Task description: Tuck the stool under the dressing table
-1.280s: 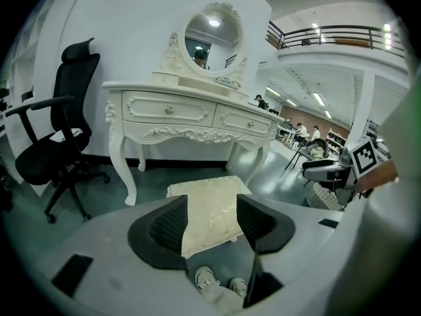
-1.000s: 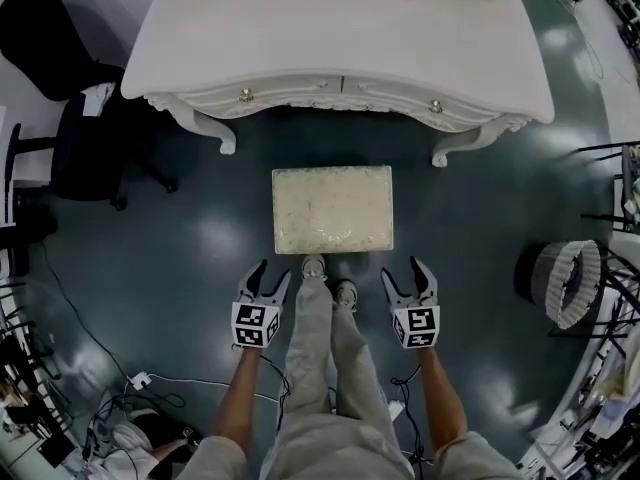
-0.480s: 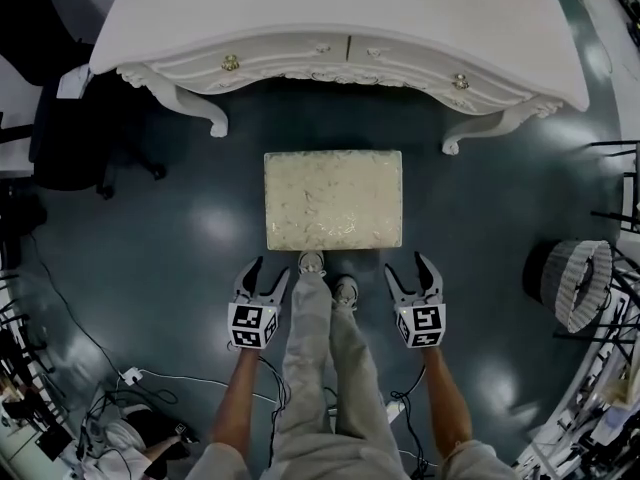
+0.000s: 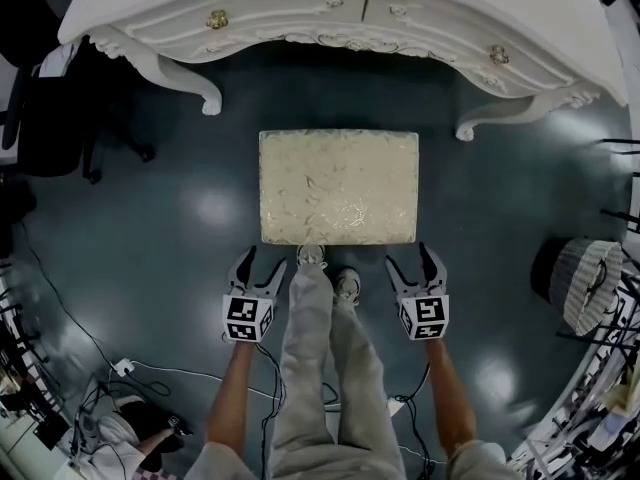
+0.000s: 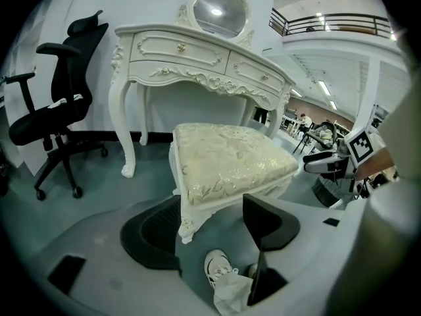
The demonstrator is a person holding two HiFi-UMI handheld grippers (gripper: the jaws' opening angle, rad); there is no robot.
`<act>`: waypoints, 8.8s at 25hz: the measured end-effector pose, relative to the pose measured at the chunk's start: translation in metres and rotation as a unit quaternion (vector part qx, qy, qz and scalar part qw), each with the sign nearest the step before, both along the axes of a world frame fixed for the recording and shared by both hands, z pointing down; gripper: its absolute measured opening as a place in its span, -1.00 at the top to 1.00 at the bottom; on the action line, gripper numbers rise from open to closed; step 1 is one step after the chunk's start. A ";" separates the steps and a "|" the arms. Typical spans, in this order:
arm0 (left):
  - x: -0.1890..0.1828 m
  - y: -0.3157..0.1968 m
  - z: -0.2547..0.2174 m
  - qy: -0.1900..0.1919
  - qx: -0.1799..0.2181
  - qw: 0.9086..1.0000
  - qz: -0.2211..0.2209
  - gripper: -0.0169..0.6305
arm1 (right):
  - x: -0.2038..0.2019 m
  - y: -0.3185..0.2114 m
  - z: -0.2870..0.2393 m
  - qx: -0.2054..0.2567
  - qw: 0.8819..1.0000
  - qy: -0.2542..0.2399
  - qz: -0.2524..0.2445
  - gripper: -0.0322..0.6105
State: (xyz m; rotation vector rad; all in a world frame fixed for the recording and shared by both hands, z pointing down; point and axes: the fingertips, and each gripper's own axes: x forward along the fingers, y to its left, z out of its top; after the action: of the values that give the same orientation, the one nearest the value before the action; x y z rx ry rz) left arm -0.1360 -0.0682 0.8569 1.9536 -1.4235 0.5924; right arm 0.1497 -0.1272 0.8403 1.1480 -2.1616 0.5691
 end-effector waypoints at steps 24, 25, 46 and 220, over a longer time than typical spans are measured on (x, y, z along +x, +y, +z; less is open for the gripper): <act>-0.002 -0.032 0.081 0.004 0.015 1.000 0.023 0.08 | 0.003 -0.023 0.074 0.024 0.999 0.028 -0.007 -0.01; -0.002 -0.033 0.081 0.002 0.015 1.000 0.026 0.08 | 0.003 -0.023 0.074 0.025 0.999 0.028 -0.006 -0.01; -0.011 -0.101 0.081 -0.011 0.050 0.997 0.050 0.08 | -0.007 -0.084 0.076 0.062 0.998 0.030 0.000 0.00; -0.004 -0.188 -0.485 -0.022 0.214 0.976 0.022 0.91 | 0.022 -0.141 -0.488 0.239 0.968 -0.039 0.071 0.90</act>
State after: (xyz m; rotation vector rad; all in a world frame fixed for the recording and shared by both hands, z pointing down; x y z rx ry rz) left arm -0.1400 -0.2559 0.3722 2.3197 -1.6445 0.3699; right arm 0.1720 -0.2680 0.3524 1.5640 -2.3712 0.1503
